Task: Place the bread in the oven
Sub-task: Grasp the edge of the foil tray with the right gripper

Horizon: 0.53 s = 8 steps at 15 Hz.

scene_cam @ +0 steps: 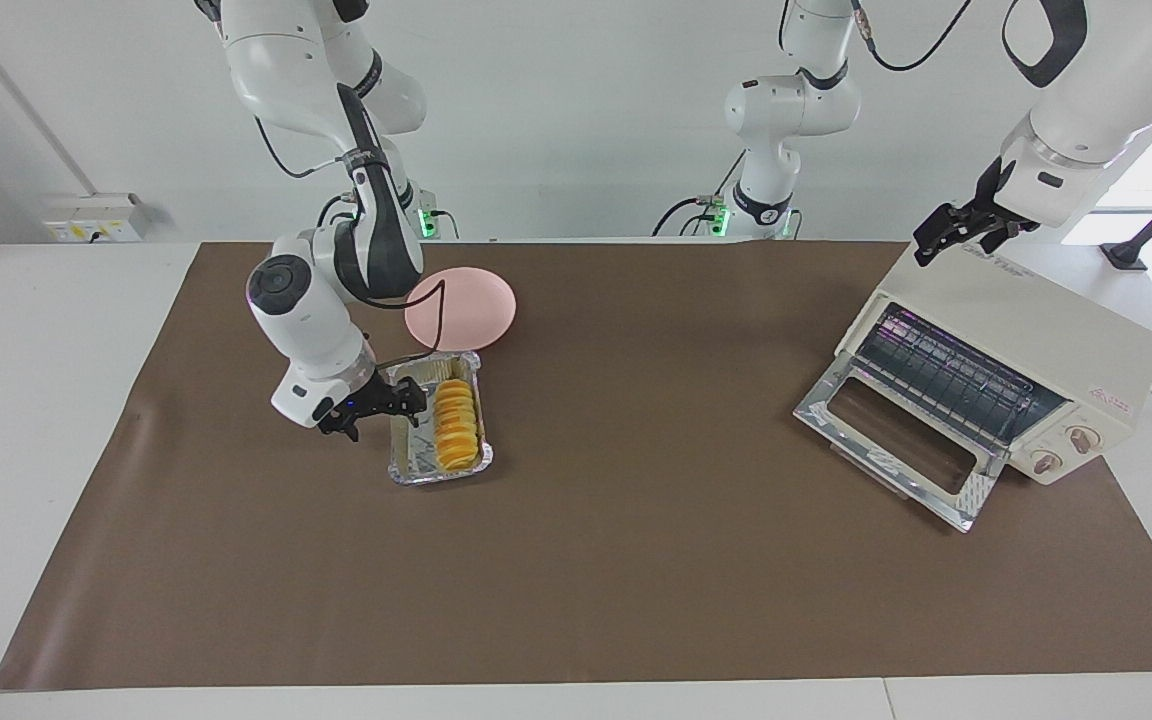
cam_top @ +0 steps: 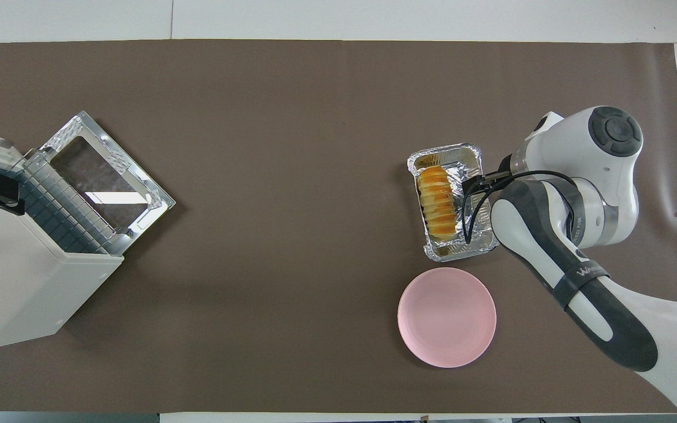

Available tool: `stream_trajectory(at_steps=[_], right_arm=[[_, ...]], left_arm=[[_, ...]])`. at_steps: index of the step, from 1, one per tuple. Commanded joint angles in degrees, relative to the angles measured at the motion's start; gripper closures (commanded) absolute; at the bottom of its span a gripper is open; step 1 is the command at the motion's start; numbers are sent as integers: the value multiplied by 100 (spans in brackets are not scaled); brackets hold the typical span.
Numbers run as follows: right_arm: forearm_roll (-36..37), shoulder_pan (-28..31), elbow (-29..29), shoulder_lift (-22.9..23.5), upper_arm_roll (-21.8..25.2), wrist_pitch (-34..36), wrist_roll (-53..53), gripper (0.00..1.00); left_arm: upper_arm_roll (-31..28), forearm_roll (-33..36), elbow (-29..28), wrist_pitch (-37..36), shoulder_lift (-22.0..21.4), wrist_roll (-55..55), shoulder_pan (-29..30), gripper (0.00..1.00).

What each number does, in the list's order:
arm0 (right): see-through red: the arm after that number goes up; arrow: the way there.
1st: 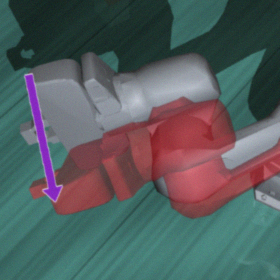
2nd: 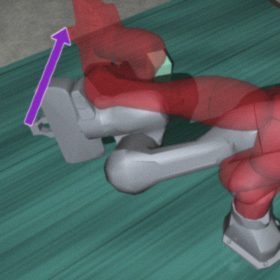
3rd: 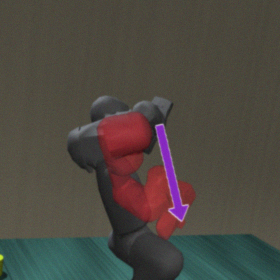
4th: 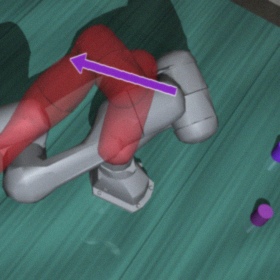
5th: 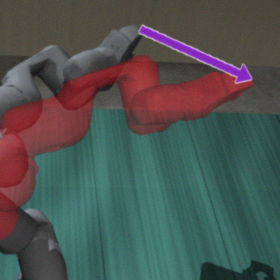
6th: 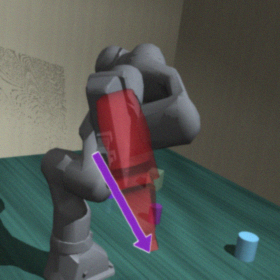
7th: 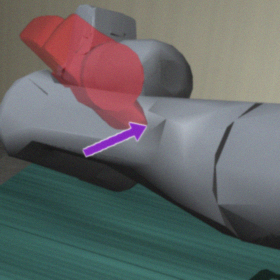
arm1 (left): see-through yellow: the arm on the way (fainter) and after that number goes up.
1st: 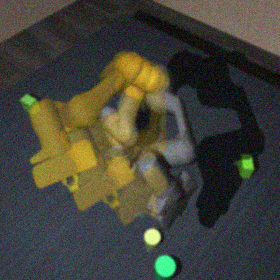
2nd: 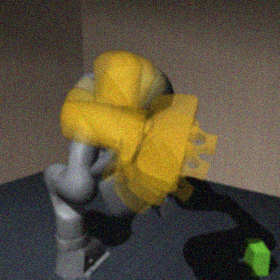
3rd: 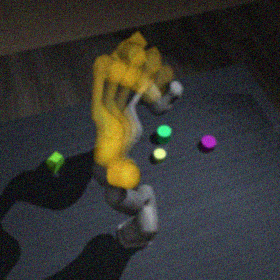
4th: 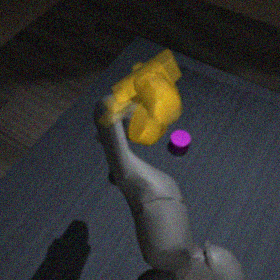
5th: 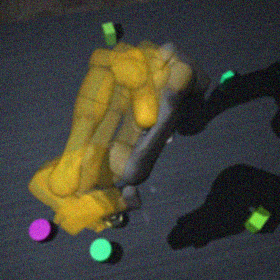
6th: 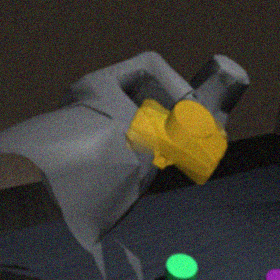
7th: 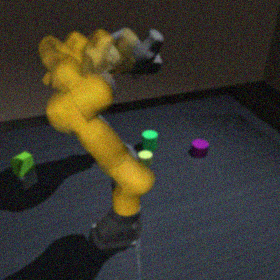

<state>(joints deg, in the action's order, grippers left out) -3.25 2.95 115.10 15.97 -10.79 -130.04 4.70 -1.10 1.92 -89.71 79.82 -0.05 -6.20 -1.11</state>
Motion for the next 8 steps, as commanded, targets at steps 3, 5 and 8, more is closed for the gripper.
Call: stream_trajectory(at_steps=[3,5,8], right_arm=[[-36,101,329,-147,-63,-153,-101,37],[-36,101,338,-147,-63,-153,-110,82],[-36,84,294,-155,-72,-144,-302,100]], left_arm=[[-21,-78,-170,104,-162,22,6,0],[-21,-78,-170,104,-162,22,6,0],[-21,-78,-170,104,-162,22,6,0]])
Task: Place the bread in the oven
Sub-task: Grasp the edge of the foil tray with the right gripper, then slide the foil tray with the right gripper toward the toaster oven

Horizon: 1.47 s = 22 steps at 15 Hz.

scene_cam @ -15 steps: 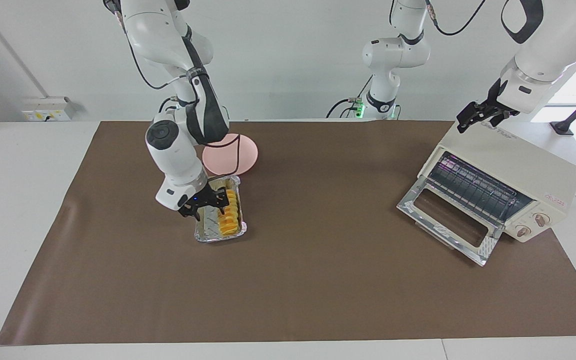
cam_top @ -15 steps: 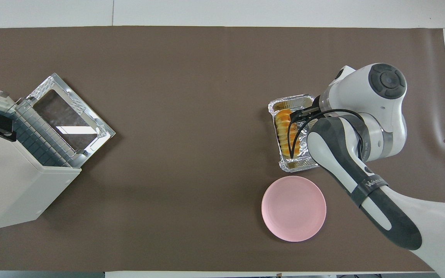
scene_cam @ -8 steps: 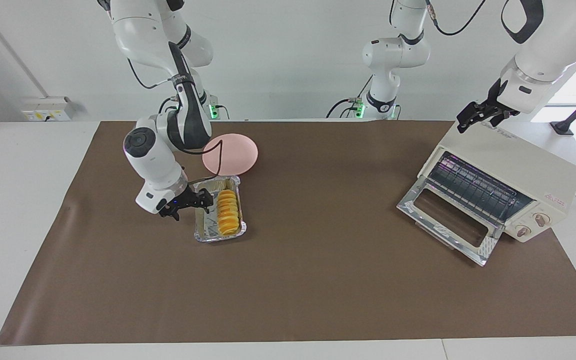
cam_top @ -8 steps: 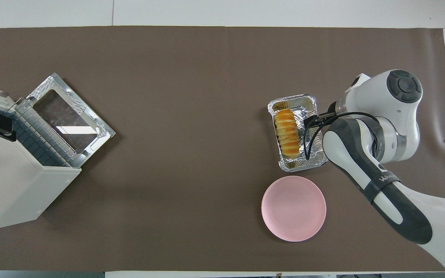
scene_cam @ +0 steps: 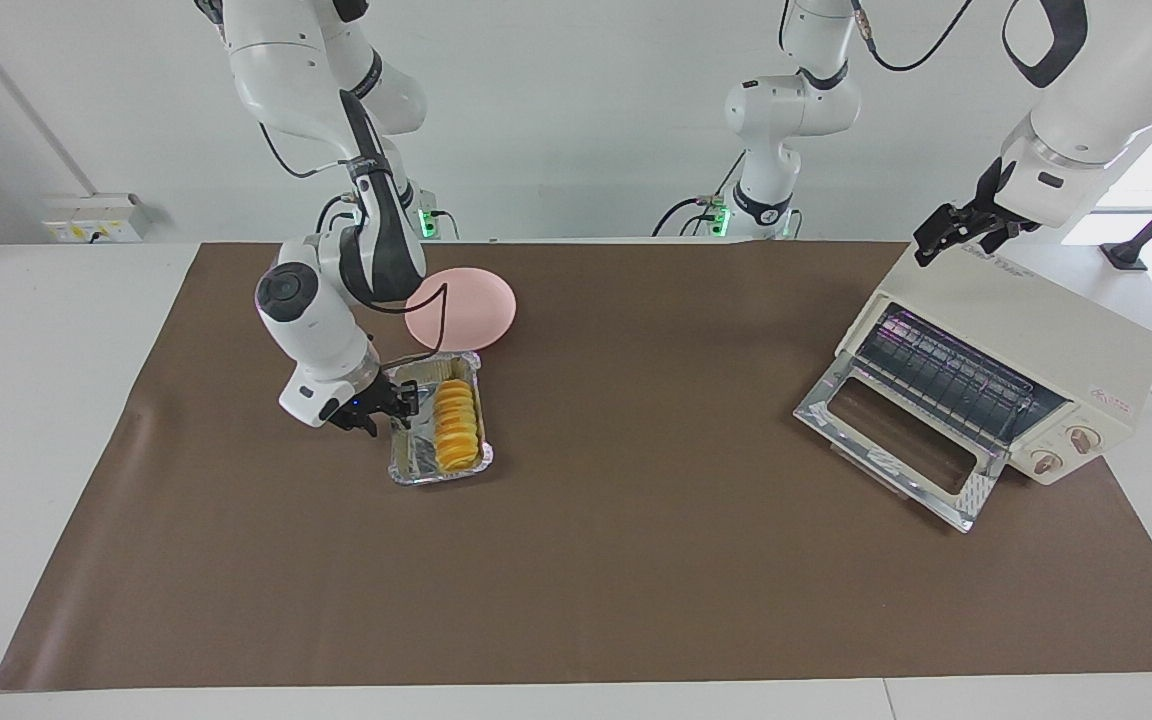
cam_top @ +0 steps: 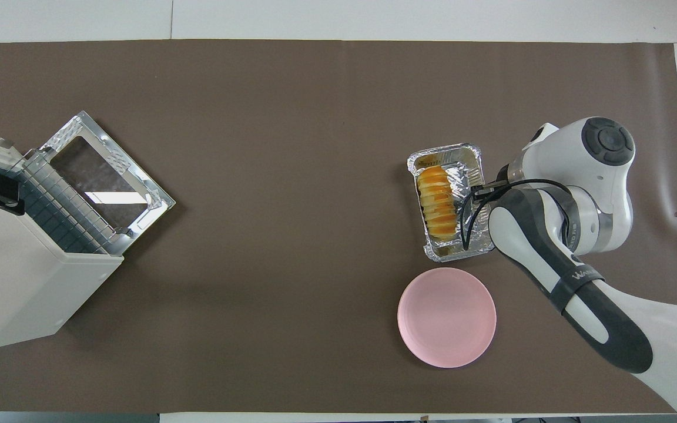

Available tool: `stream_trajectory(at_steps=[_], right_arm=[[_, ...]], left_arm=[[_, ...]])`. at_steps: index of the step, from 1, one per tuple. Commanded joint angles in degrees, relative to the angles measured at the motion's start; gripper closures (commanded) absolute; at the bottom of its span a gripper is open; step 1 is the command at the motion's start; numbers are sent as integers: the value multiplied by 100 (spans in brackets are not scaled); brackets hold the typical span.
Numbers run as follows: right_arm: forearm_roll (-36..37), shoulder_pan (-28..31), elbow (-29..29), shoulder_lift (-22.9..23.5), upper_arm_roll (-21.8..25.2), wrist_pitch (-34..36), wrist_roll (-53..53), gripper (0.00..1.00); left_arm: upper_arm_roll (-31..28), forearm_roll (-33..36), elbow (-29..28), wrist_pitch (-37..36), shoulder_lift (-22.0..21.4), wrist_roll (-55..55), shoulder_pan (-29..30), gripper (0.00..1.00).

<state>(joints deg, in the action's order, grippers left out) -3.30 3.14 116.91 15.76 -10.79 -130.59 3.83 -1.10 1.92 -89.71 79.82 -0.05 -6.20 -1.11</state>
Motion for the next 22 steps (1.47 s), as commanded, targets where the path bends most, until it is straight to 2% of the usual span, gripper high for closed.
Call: stream_trajectory(at_steps=[1,7,10,11,14,17,19,22], right_arm=[[-30,29,96,-143,-72,-81,-286,100],[-39,-15,-80,-179,-133,-45,-523,100],[-354,-76,-736,-109,-572,199,-1206,100],[-408,-346,-1105,-4,-616,296,-1662,100],[-356,-1085,-2546,882,-599,596,-3042,100],[-111,-1780,-3417,1787,-538,237,-3931,100],[118,-2027,-3587,2035,-512,78,-4223,100],[172,-2265,-3482,2185,-494,-369,-4503,100]], left_arm=[[-21,-78,-170,104,-162,22,6,0],[-21,-78,-170,104,-162,22,6,0],[-21,-78,-170,104,-162,22,6,0],[-21,-78,-170,104,-162,22,6,0],[-21,-78,-170,104,-162,22,6,0],[-21,-78,-170,104,-162,22,6,0],[-21,-78,-170,104,-162,22,6,0],[-21,-78,-170,104,-162,22,6,0]])
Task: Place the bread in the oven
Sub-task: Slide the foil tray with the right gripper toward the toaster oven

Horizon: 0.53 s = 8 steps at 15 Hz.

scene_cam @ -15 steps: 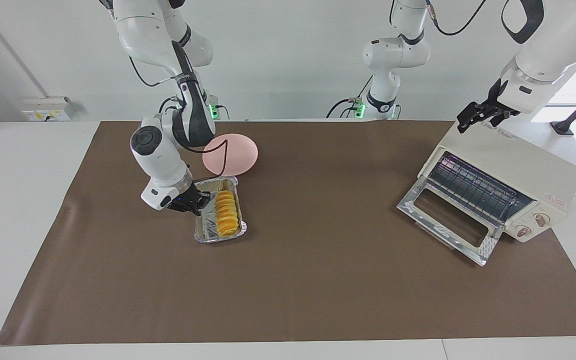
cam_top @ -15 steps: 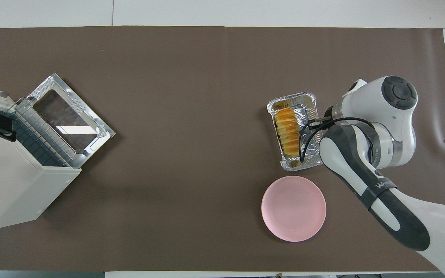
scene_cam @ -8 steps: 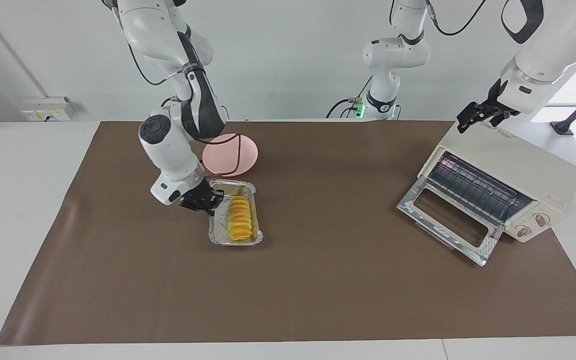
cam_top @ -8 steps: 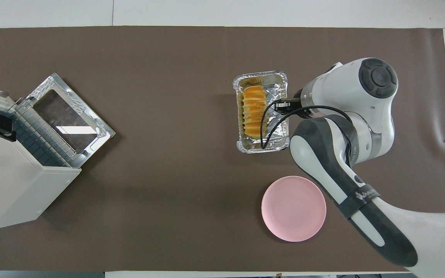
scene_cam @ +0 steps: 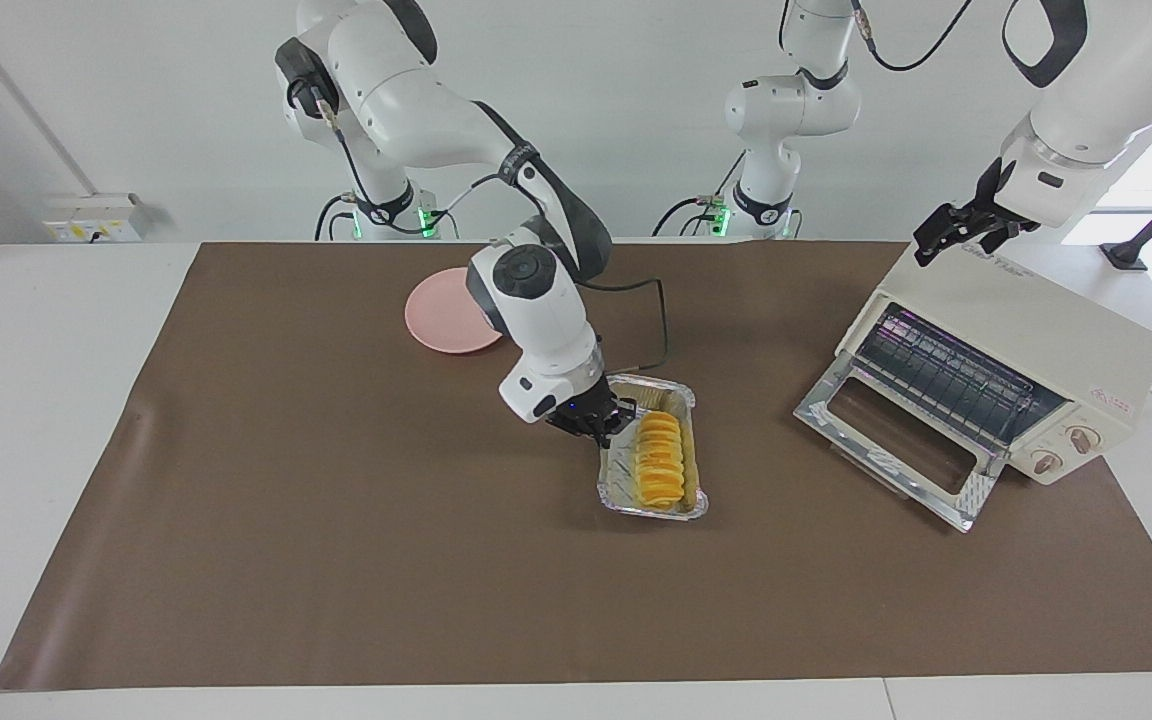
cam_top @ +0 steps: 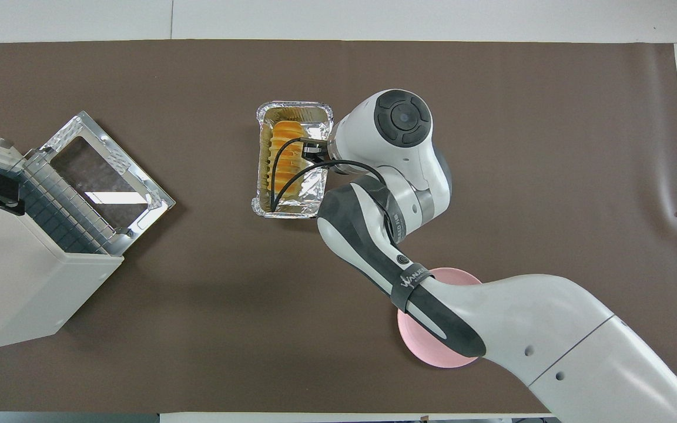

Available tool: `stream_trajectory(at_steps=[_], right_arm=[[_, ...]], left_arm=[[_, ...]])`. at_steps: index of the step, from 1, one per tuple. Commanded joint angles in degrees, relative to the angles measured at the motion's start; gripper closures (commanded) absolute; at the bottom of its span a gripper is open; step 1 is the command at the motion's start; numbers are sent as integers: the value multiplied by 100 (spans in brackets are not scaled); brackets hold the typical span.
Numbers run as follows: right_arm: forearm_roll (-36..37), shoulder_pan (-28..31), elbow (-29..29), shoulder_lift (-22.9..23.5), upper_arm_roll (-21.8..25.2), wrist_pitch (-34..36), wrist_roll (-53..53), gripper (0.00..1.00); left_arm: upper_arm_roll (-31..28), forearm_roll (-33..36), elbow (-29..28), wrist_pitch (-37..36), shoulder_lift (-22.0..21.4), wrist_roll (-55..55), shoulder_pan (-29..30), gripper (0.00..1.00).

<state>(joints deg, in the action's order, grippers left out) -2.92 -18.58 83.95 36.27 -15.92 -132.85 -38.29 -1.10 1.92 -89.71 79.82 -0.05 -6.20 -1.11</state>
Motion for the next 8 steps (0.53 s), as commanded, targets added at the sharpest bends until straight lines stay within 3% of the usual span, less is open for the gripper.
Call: stream_trajectory(at_steps=[1,2,3,4,5,8], right_arm=[[204,-93,-91,152,19,-232,-362,100],[213,-93,-29,144,28,-224,-363,100],[231,-75,-28,135,28,-163,-363,80],[283,-75,-19,126,28,-111,-372,32],[371,-110,-19,126,37,-32,-424,0],[494,-6,-107,-118,54,266,-486,0]], left_arm=[[-21,-78,-170,104,-162,22,6,0],[-21,-78,-170,104,-162,22,6,0],[-21,-78,-170,104,-162,22,6,0],[-21,-78,-170,104,-162,31,6,0],[-21,-78,-170,104,-162,23,6,0],[-21,-78,-170,104,-162,22,6,0]])
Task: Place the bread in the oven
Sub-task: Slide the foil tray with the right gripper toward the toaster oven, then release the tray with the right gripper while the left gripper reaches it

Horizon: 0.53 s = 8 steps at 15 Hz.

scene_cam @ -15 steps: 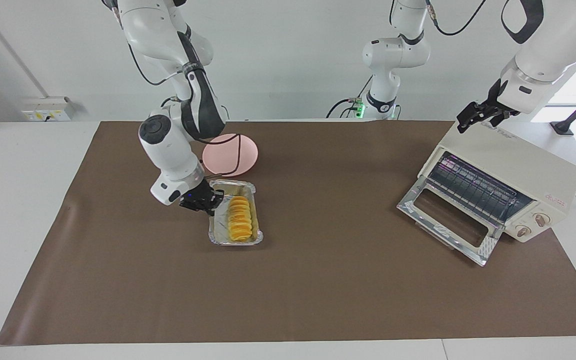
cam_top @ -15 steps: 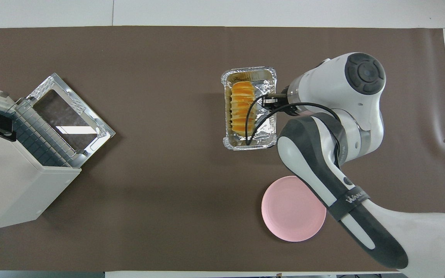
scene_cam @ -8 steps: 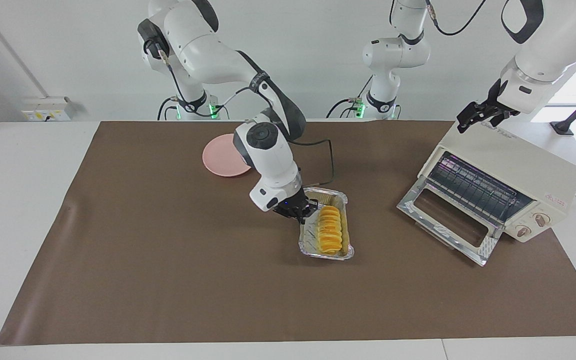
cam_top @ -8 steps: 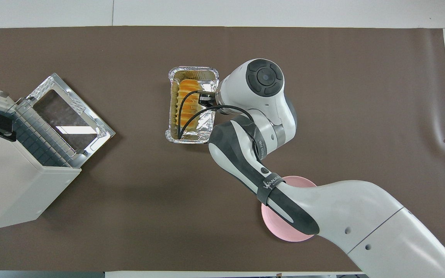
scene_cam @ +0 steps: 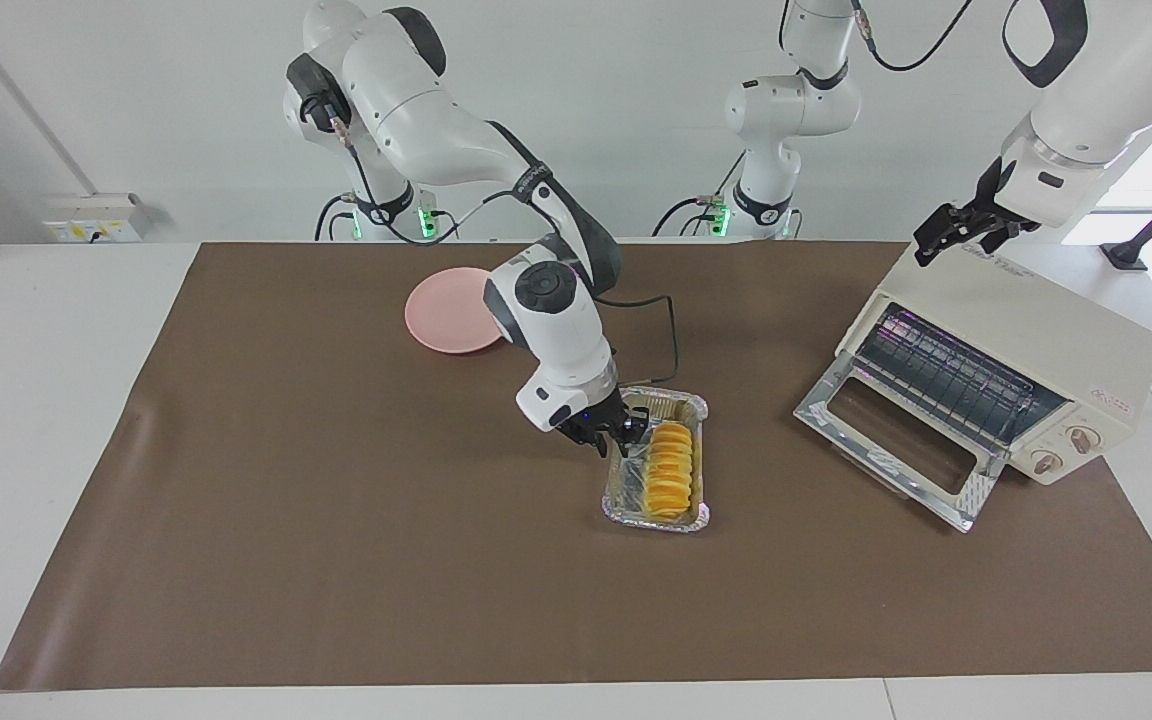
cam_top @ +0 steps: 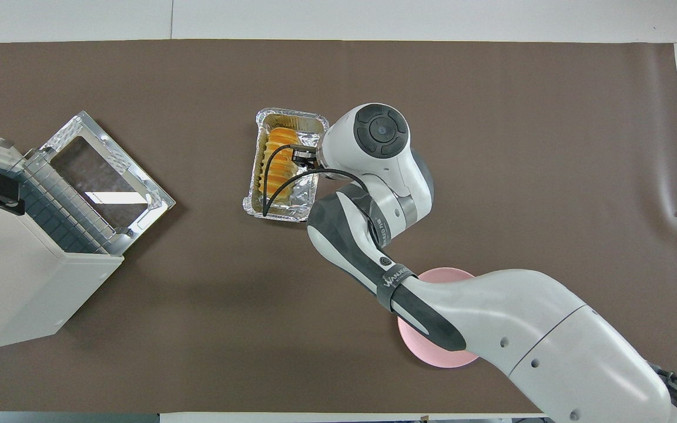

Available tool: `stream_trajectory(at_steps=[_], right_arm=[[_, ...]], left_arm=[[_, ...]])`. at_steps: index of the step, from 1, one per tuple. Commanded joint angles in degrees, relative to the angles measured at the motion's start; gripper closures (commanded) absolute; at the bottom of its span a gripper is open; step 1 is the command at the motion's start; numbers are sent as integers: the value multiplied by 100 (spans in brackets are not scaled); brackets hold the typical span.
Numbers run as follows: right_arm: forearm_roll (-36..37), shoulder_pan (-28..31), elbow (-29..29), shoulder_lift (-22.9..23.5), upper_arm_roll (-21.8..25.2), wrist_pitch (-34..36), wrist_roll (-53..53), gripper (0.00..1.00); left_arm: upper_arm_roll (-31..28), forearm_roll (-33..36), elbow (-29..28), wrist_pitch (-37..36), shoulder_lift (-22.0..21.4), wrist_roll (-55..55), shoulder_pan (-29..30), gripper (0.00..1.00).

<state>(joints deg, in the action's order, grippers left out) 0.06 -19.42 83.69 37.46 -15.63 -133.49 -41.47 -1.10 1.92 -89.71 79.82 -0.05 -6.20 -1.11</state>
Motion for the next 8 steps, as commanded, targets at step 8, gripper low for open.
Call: stream_trajectory(at_steps=[8], right_arm=[[345,1193,331,-2074,16,2403,1586,0]], left_arm=[[49,-78,-240,768,-153,-511,-572,0]])
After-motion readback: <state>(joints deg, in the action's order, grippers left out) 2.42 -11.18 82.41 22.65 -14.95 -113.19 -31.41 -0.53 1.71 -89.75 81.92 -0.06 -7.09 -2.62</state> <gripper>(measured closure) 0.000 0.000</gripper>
